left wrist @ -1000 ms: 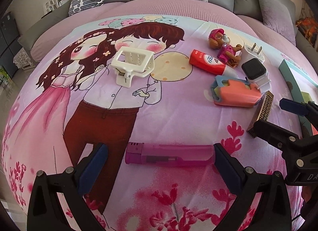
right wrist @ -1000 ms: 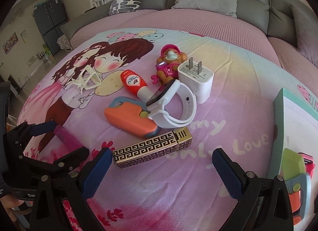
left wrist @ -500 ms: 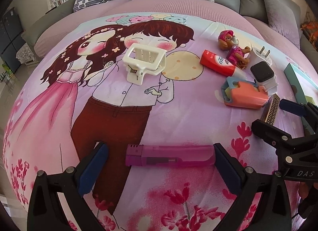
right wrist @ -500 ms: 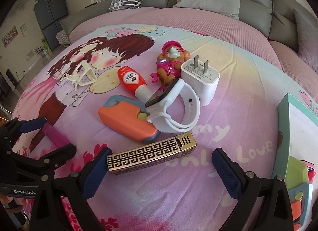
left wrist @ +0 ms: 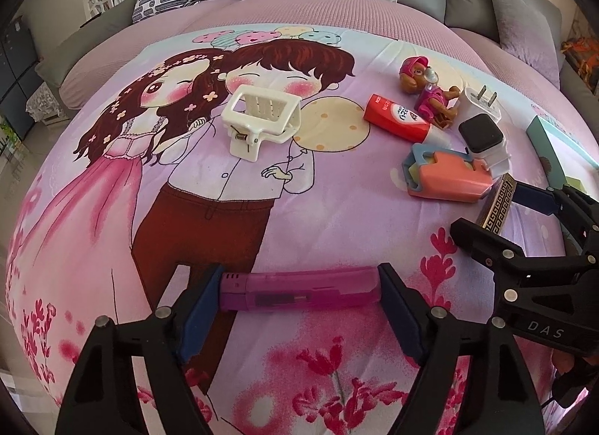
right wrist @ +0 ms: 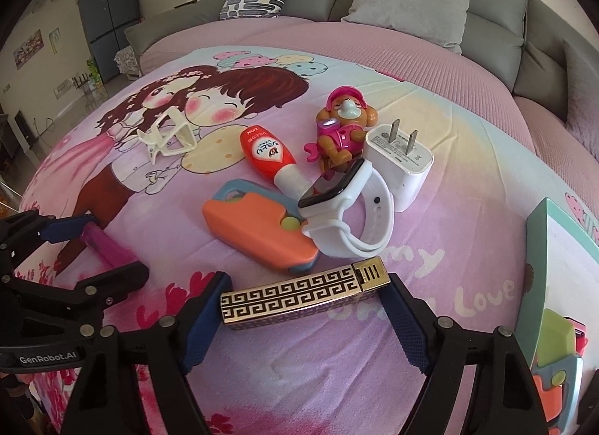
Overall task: Organize rigid objects
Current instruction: 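Close the right tool on the gold patterned box while the left tool grasps the pink lighter, then carry the gold box in the right tool while the left tool carries the lighter over the tray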
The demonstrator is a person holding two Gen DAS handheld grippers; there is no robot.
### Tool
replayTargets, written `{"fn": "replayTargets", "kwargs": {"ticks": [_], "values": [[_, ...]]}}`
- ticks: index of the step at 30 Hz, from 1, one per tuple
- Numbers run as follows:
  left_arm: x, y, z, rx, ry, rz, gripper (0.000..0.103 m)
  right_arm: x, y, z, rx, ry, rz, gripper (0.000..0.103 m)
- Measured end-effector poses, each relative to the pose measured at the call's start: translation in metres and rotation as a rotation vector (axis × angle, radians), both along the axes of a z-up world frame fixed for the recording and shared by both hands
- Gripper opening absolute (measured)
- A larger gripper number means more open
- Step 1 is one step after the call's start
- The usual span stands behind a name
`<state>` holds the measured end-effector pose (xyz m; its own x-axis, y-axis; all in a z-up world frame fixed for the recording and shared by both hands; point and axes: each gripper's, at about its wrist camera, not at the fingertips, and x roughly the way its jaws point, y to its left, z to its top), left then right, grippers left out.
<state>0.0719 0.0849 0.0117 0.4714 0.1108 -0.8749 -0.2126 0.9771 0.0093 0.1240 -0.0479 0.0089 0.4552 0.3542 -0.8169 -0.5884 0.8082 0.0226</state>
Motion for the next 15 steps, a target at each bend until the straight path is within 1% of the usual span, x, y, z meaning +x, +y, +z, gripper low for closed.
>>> {"fn": "replayTargets", "kwargs": {"ticks": [5, 10, 13, 15], "values": [[-0.001, 0.0, 0.001, 0.0, -0.001, 0.002, 0.082, -0.001, 0.0, 0.002, 0.001, -0.004, -0.005, 0.084], [-0.002, 0.002, 0.004, 0.001, -0.006, 0.01, 0.082, 0.001, -0.006, 0.008, 0.028, 0.004, -0.029, 0.084], [-0.005, 0.003, 0.013, -0.029, -0.035, 0.012, 0.082, -0.001, -0.01, 0.015, 0.047, -0.003, -0.039, 0.084], [-0.006, 0.002, 0.02, -0.032, -0.056, 0.011, 0.082, -0.003, -0.012, 0.021, 0.058, -0.014, -0.046, 0.084]]}}
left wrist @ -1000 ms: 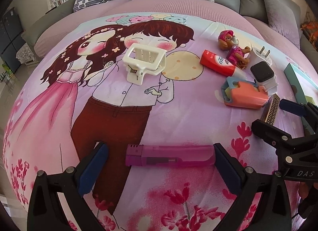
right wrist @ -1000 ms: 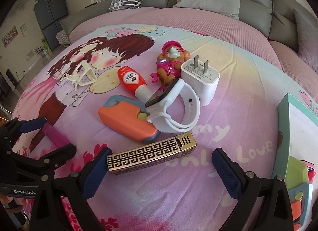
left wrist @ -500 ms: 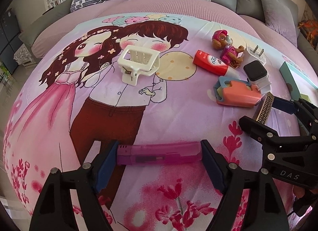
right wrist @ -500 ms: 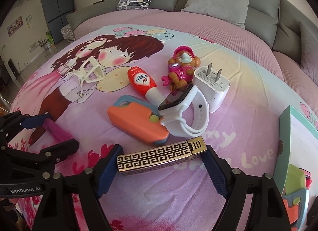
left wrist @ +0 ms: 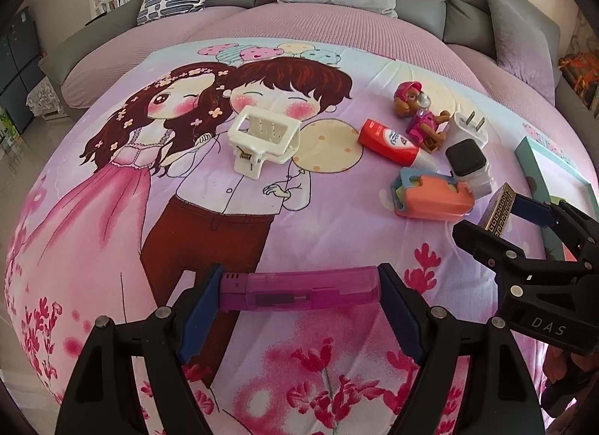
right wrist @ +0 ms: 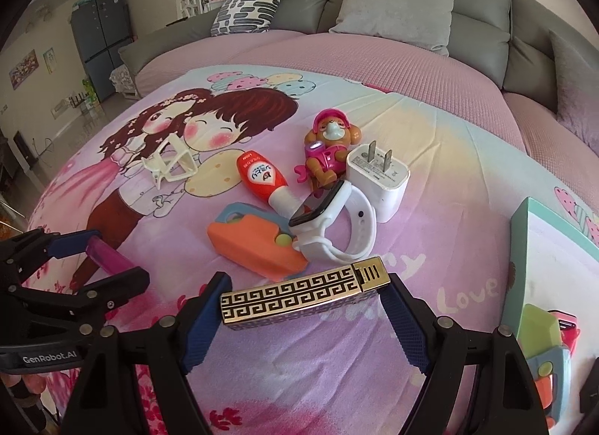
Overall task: Organize rigid objects
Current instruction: 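Carry the gold box in the right tool while the left tool carries the lighter over the tray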
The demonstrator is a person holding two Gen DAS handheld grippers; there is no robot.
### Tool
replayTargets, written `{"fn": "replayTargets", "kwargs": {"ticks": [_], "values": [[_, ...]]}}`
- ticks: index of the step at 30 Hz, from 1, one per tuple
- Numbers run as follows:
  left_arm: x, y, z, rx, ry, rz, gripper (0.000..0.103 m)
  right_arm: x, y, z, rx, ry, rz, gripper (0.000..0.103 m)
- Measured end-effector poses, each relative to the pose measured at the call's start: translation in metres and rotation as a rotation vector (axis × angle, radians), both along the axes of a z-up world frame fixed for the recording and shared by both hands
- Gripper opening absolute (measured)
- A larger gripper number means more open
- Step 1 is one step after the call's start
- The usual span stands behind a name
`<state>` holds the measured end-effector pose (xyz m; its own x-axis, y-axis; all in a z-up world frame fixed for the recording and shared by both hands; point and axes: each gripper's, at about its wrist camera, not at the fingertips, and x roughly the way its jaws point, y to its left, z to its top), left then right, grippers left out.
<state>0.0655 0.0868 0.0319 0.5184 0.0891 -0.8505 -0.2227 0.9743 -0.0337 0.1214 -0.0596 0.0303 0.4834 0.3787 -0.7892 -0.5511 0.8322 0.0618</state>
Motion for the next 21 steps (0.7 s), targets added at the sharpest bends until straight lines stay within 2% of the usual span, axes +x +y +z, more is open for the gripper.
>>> {"fn": "replayTargets", "kwargs": {"ticks": [12, 21], "values": [[0.007, -0.012, 0.018, -0.011, -0.03, -0.007, 0.082, 0.002, -0.028, 0.026, 0.023, -0.027, -0.104, 0.084], [0.027, -0.053, 0.041, 0.047, -0.056, -0.087, 0.082, 0.012, -0.073, 0.038, 0.035, -0.029, -0.253, 0.084]]}}
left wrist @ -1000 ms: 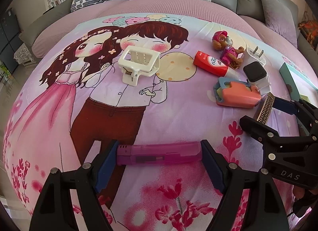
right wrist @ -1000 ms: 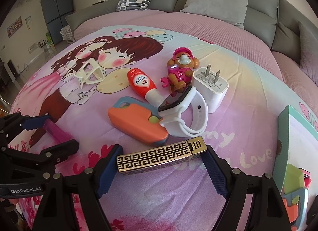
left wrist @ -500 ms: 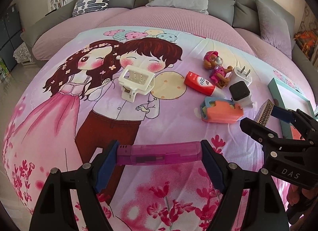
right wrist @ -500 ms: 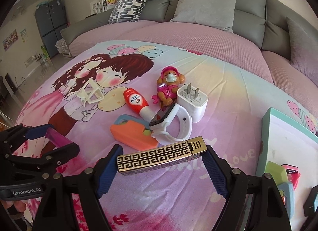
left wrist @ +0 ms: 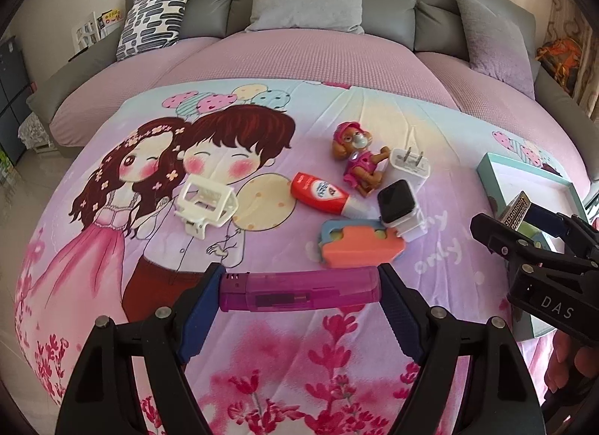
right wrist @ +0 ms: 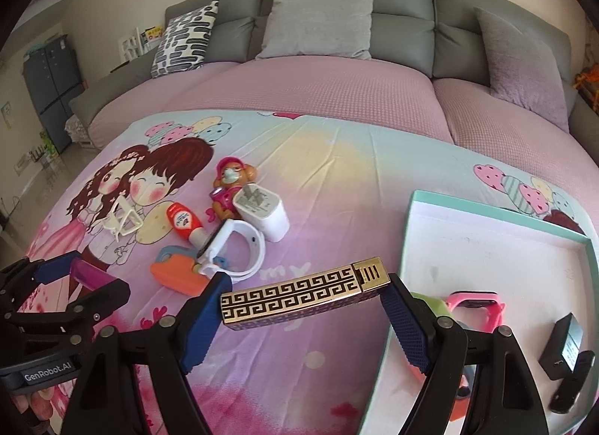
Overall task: Organize rigid objects
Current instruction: 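Carry the gold box in the right tool while the left tool carries the lighter over the tray, then lower and release the gold box with the right tool while the left tool releases the lighter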
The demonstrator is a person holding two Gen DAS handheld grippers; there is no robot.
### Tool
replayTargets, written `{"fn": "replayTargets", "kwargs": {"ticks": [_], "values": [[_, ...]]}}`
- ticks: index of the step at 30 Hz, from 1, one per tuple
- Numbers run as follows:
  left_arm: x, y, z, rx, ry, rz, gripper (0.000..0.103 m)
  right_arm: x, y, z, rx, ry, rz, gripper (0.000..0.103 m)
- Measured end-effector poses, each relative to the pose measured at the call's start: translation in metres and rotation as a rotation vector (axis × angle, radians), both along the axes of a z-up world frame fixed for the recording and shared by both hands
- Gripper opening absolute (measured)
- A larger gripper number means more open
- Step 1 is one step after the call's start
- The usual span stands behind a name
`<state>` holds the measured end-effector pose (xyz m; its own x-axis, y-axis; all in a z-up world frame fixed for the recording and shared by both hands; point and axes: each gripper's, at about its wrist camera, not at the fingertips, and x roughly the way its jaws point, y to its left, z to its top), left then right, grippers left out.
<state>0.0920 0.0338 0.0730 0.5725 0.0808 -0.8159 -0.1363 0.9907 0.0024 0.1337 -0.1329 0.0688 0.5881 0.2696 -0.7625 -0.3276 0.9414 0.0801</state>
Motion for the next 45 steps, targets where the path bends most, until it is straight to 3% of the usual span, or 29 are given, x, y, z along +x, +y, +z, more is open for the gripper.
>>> {"fn": "replayTargets", "kwargs": {"ticks": [15, 24, 33, 45], "values": [[0.058, -0.096, 0.031, 0.006, -0.07, -0.172, 0.082, 0.011, -0.113, 0.004, 0.021, 0.013, -0.348, 0.084], [0.097, -0.17, 0.023, -0.003, -0.041, -0.294, 0.082, 0.01, -0.18, -0.004, 0.028, 0.034, -0.592, 0.084], [0.111, -0.218, 0.01, -0.009, -0.049, -0.353, 0.082, 0.006, -0.211, -0.008, -0.012, 0.041, -0.67, 0.084], [0.113, -0.218, -0.003, -0.075, -0.041, -0.34, 0.082, 0.003, -0.212, -0.01, -0.026, 0.052, -0.681, 0.084]]}}
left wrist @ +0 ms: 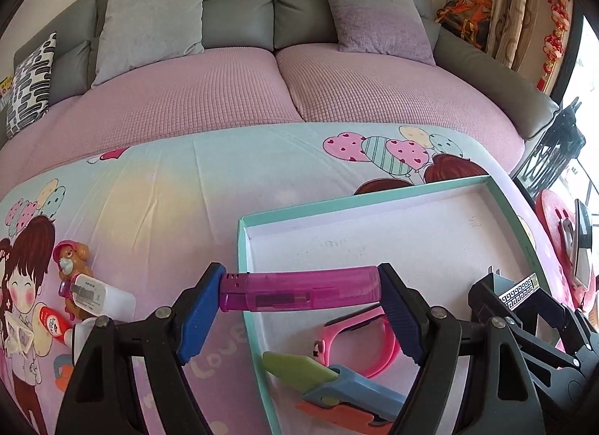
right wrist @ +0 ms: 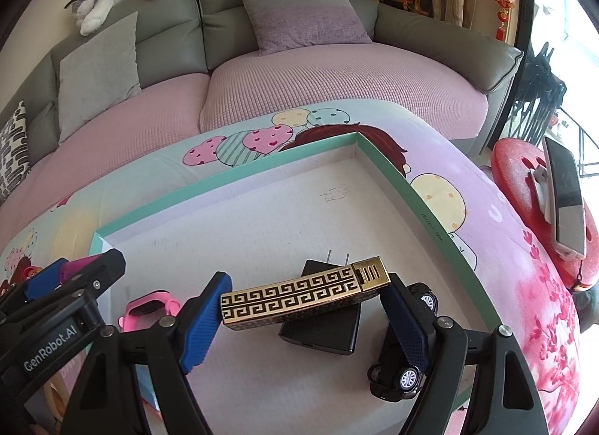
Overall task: Organize rigid objects
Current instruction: 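Lower and release the gold box with the right tool while the left tool releases the lighter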
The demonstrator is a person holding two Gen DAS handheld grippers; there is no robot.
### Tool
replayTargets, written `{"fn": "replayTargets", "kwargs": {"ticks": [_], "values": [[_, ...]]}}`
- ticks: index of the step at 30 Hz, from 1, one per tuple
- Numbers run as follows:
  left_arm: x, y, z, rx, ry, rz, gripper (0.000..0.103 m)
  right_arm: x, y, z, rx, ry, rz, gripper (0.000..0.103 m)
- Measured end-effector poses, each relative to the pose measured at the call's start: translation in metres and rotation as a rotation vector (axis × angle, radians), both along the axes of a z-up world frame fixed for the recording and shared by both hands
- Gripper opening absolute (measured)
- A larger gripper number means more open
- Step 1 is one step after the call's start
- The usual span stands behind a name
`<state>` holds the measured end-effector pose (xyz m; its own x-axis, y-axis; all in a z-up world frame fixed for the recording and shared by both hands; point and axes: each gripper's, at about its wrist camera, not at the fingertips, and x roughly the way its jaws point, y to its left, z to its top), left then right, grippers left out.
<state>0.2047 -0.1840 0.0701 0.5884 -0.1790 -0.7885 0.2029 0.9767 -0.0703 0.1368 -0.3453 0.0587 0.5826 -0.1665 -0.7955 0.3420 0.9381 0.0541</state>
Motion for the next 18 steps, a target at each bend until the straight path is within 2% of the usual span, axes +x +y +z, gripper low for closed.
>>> {"fn": "replayTargets", "kwargs": {"ticks": [12, 18], "values": [[0.0027, 0.0037, -0.0022, -0.01, 0.018, 0.013, 0.082, 0.0004, -0.0047, -0.0046, 0.003, 0.027, -0.005, 0.084], [0.0024, 0.0015, -0.0022, 0.022, 0.017, 0.016, 0.082, -0.0003, -0.0065, -0.0047, 0.008, 0.027, -0.006, 0.084]]}}
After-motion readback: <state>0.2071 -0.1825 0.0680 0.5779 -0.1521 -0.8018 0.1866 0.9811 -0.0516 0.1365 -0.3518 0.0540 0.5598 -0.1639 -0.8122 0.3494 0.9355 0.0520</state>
